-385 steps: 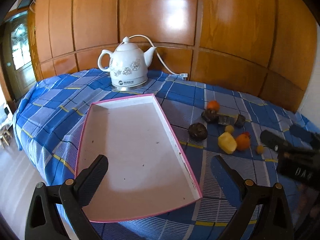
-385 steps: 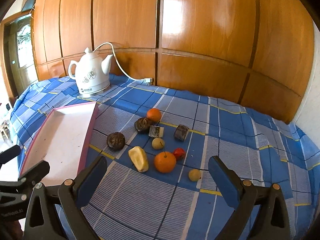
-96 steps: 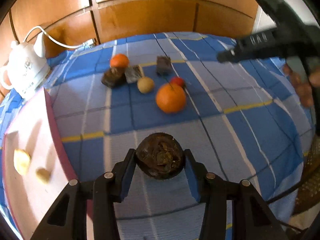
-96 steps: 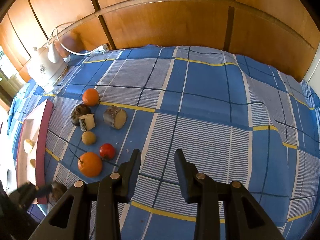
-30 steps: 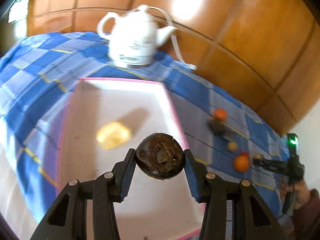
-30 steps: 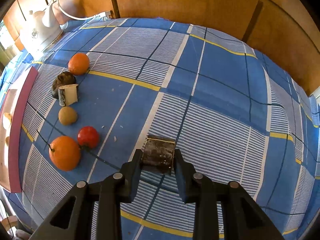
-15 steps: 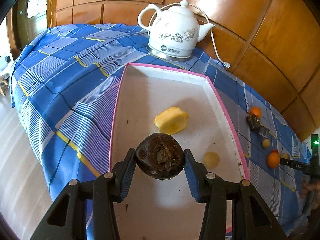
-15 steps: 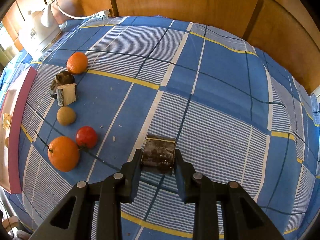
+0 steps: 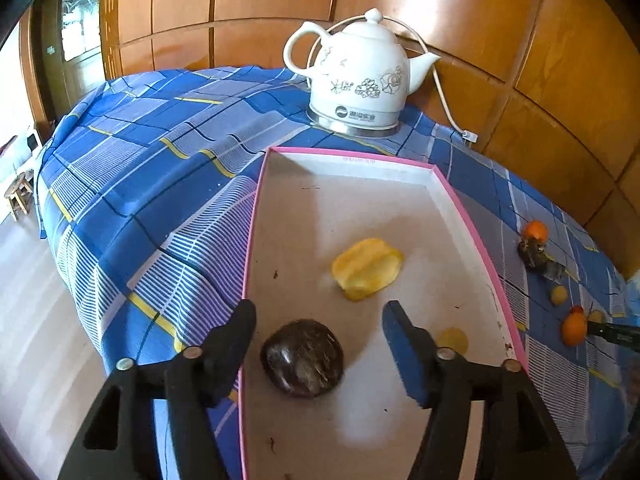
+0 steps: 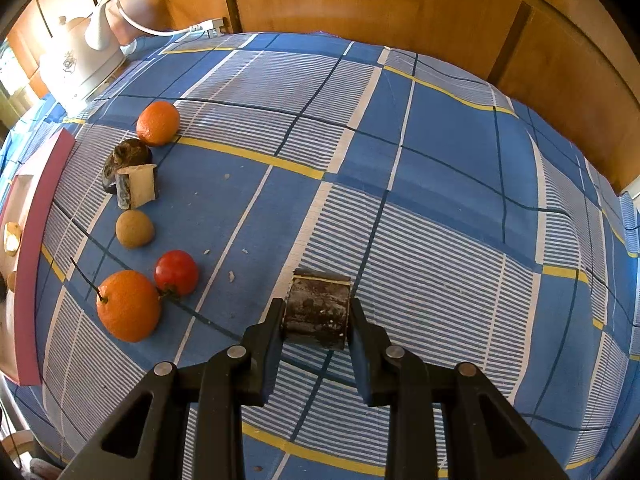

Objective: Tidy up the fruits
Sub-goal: 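Lower the brown round fruit into the tray and open the left tool, then carry the dark brown block into the tray and open the right tool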

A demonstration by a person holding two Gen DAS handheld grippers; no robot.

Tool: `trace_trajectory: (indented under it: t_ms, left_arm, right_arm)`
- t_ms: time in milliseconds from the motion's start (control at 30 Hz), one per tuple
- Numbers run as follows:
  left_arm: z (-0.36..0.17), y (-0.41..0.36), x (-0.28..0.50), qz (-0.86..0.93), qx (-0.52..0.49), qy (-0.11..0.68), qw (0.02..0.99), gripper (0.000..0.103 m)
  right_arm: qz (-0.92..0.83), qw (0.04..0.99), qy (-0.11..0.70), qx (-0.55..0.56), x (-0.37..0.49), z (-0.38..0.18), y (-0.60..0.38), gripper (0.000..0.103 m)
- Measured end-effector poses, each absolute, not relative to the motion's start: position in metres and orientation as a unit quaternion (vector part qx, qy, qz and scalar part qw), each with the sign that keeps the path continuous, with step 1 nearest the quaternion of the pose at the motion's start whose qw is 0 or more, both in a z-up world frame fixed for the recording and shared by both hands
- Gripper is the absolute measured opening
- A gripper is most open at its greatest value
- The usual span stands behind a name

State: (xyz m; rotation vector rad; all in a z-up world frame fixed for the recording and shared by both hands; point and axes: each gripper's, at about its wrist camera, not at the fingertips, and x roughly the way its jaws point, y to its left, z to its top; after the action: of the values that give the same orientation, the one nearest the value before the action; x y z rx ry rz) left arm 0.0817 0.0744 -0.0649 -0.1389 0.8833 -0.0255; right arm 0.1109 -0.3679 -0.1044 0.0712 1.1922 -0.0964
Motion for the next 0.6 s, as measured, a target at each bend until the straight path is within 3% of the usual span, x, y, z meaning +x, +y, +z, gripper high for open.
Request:
trace_trajectory:
  t_ms: [233, 600]
  left_arm:
    - [-0.054, 0.071, 0.063, 0.035, -0.055, 0.387, 0.920, 0.095]
    - [-0.036, 0.078, 0.044, 0.101, -0.059, 0.336, 0.935, 0.103]
  right_arm:
    - [-0.046, 0.826, 0.561, 0.032, 0.111, -0.104, -0.369, 0.030]
    - [-0.047, 0.826, 0.560, 0.033, 0.111, -0.104, -0.370, 0.030]
